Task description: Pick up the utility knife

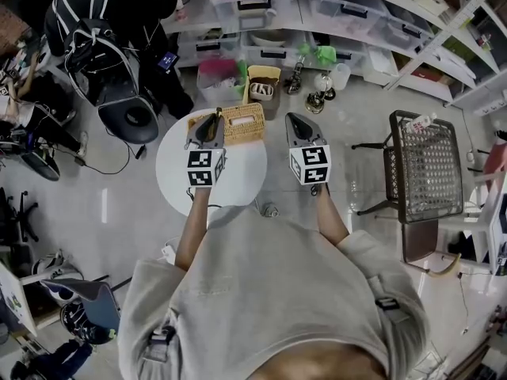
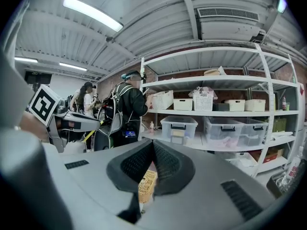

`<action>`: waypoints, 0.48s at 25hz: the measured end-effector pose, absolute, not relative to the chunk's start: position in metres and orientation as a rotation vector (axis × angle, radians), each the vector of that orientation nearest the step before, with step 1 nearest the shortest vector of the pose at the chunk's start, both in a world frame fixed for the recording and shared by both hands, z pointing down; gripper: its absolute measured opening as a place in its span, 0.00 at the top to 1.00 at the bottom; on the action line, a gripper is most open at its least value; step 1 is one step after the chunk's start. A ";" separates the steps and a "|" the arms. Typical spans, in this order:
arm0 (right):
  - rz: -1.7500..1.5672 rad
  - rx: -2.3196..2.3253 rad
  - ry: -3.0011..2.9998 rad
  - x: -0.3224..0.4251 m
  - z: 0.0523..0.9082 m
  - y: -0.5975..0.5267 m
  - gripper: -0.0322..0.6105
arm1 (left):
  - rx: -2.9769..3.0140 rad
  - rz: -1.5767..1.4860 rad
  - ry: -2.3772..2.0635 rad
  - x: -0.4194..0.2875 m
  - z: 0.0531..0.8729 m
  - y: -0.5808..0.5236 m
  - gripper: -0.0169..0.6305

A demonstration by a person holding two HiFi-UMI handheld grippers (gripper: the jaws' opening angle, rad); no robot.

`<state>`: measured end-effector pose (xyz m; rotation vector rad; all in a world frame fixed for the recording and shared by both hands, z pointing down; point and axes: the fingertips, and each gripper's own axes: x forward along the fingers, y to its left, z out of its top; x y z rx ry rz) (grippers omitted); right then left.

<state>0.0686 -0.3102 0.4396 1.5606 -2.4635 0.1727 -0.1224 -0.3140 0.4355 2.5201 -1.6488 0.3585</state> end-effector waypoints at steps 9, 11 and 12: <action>0.167 1.546 -2.461 0.063 0.442 -0.310 0.90 | 2.526 0.355 -1.649 -0.124 0.435 -0.315 0.86; 0.168 1.546 -2.461 0.063 0.441 -0.311 0.90 | 2.526 0.356 -1.646 -0.124 0.434 -0.315 0.86; 0.169 1.547 -2.459 0.063 0.441 -0.311 0.90 | 2.527 0.357 -1.645 -0.124 0.434 -0.316 0.86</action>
